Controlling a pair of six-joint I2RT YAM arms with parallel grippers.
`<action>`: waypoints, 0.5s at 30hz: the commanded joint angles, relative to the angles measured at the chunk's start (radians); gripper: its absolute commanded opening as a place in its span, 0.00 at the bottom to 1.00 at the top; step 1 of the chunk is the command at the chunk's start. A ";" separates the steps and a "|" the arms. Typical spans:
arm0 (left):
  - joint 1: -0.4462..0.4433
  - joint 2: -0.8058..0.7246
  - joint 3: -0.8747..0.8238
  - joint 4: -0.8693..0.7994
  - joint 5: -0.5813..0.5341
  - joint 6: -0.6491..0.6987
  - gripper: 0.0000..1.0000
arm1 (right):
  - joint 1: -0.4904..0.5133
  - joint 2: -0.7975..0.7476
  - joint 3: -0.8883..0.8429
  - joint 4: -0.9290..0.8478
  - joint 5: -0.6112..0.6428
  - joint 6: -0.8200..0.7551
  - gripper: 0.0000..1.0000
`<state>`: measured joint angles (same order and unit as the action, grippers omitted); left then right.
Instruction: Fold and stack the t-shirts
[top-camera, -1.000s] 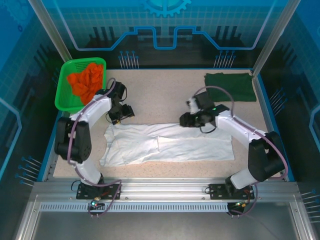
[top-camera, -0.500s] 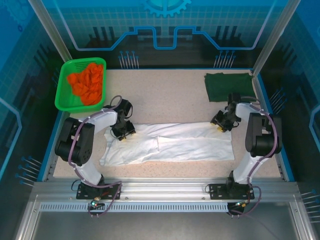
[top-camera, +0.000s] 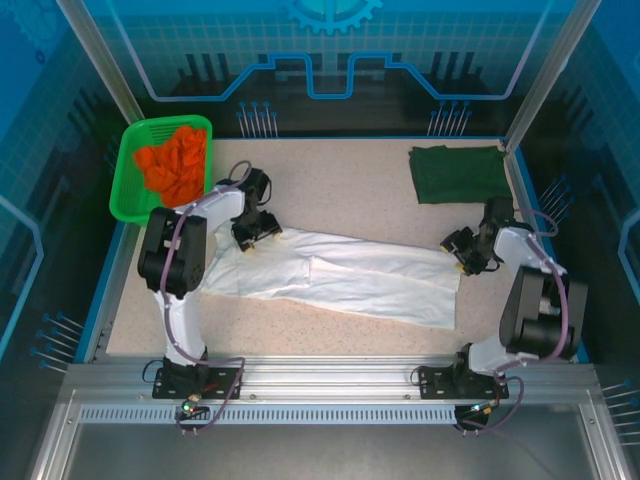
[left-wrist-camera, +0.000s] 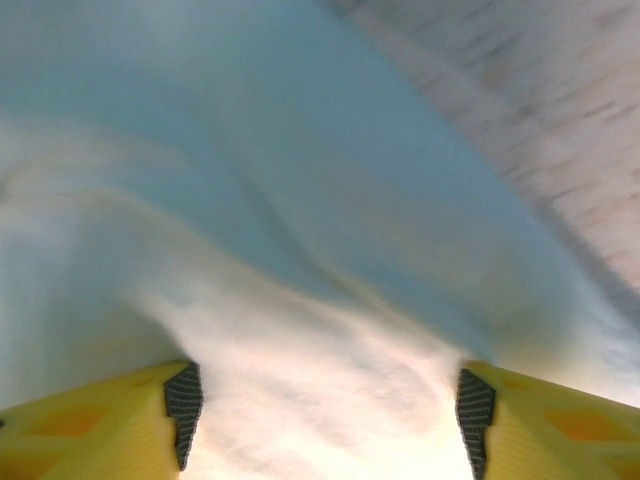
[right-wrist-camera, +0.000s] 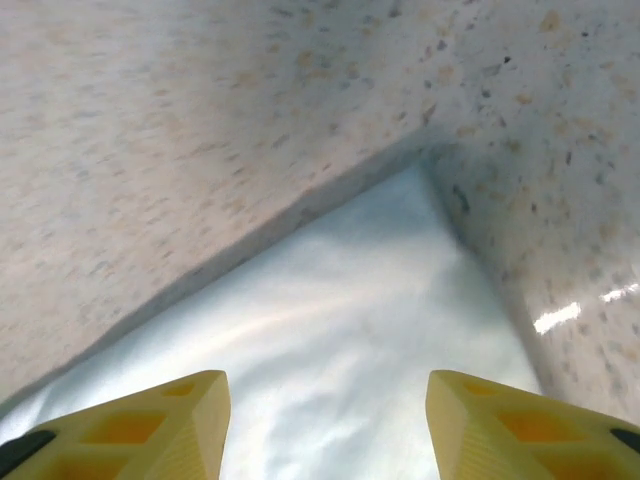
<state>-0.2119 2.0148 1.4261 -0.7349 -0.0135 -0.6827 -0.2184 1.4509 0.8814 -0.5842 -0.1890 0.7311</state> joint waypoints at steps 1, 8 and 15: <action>-0.017 0.041 0.162 -0.072 0.040 0.031 0.80 | 0.094 -0.147 -0.028 -0.029 0.030 -0.043 0.58; -0.042 -0.129 0.157 -0.091 -0.017 -0.067 0.73 | 0.437 -0.132 -0.039 -0.083 0.010 -0.140 0.57; -0.075 -0.168 -0.104 0.029 -0.015 -0.205 0.57 | 0.645 0.103 -0.008 -0.083 0.017 -0.147 0.53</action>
<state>-0.2794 1.7905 1.3708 -0.7212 -0.0185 -0.8150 0.3893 1.5082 0.8692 -0.6220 -0.1825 0.6037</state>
